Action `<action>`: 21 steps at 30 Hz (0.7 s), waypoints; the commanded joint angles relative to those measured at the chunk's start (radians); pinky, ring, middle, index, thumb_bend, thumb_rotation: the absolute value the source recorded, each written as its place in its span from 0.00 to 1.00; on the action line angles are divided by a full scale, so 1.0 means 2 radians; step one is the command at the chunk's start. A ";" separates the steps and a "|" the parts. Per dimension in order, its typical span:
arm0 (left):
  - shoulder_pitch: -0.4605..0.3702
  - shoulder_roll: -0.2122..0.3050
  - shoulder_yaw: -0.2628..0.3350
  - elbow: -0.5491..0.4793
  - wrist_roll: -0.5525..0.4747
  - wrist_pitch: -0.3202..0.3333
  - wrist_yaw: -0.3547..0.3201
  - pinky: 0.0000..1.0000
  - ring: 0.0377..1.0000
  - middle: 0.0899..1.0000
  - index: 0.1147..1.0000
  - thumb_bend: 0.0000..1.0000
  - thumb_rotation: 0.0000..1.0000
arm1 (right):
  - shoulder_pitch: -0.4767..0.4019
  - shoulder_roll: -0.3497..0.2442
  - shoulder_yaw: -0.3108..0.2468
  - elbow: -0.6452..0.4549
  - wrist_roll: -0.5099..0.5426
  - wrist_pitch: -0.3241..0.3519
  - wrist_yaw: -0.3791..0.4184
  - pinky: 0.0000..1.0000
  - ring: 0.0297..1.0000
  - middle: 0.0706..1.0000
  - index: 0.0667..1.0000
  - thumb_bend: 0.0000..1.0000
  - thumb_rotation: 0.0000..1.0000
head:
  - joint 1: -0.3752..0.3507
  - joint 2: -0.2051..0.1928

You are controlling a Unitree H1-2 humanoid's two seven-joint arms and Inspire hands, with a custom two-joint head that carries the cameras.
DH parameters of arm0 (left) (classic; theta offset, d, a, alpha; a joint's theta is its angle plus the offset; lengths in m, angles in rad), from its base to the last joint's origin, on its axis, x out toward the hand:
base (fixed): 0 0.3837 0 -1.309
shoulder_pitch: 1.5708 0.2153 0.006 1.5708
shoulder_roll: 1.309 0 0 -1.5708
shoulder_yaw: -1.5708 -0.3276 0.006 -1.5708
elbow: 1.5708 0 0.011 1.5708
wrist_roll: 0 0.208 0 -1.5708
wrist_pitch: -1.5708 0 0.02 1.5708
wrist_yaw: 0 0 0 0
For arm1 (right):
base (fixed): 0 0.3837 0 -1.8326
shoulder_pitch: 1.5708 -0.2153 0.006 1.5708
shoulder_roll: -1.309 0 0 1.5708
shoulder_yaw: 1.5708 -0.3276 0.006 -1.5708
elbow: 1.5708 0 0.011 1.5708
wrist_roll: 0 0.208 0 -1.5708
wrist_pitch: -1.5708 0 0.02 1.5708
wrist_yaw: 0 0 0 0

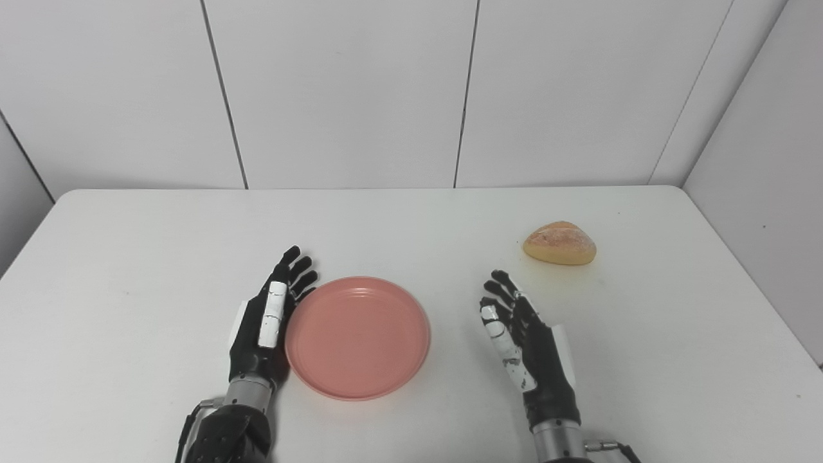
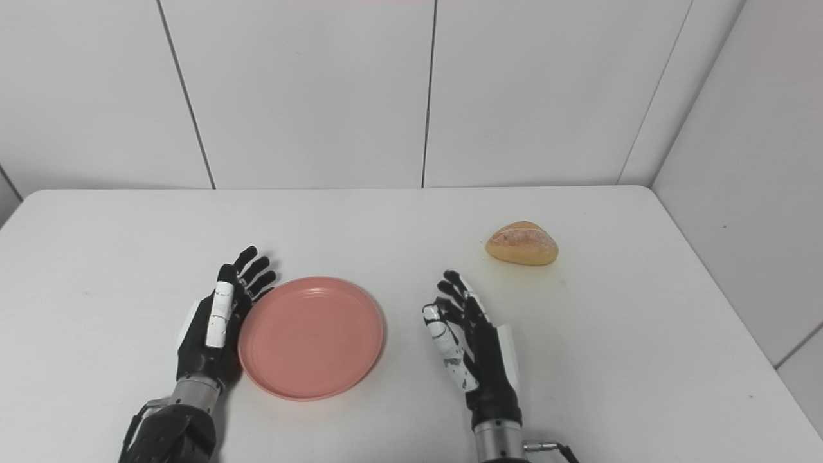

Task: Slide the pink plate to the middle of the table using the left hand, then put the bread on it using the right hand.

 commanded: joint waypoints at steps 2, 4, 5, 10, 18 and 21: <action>-0.008 -0.002 -0.001 0.007 -0.003 -0.012 -0.009 0.90 0.89 0.90 0.90 0.83 0.88 | -0.034 -0.022 -0.006 -0.034 -0.041 0.004 0.003 0.80 0.78 0.79 0.83 0.81 0.77 | -0.005 -0.003; -0.008 -0.002 0.002 0.010 -0.008 -0.015 -0.009 0.93 0.90 0.91 0.90 0.83 0.87 | -0.052 -0.042 -0.012 -0.040 -0.058 0.012 0.011 0.76 0.77 0.77 0.83 0.81 0.77 | -0.009 -0.006; -0.008 -0.002 0.003 0.012 -0.009 -0.016 -0.010 0.94 0.90 0.91 0.90 0.83 0.87 | -0.059 -0.049 -0.014 -0.040 -0.063 0.013 0.013 0.75 0.77 0.76 0.83 0.84 0.75 | -0.012 -0.008; -0.009 -0.003 0.010 0.021 -0.014 -0.025 -0.014 0.95 0.91 0.90 0.90 0.83 0.85 | -0.085 -0.089 -0.015 -0.041 -0.127 0.028 0.027 0.79 0.79 0.78 0.84 0.90 0.76 | -0.017 -0.013; -0.009 -0.005 0.010 0.032 -0.016 -0.037 -0.015 0.93 0.89 0.89 0.90 0.83 0.85 | -0.113 -0.135 -0.030 -0.051 -0.187 0.043 0.048 1.00 0.91 0.84 0.84 0.97 0.67 | -0.014 -0.021; -0.010 -0.006 0.010 0.036 -0.018 -0.040 -0.015 0.95 0.89 0.89 0.90 0.81 0.85 | -0.122 -0.153 -0.033 -0.055 -0.222 0.054 0.058 1.00 0.95 0.85 0.84 0.99 0.71 | -0.011 -0.024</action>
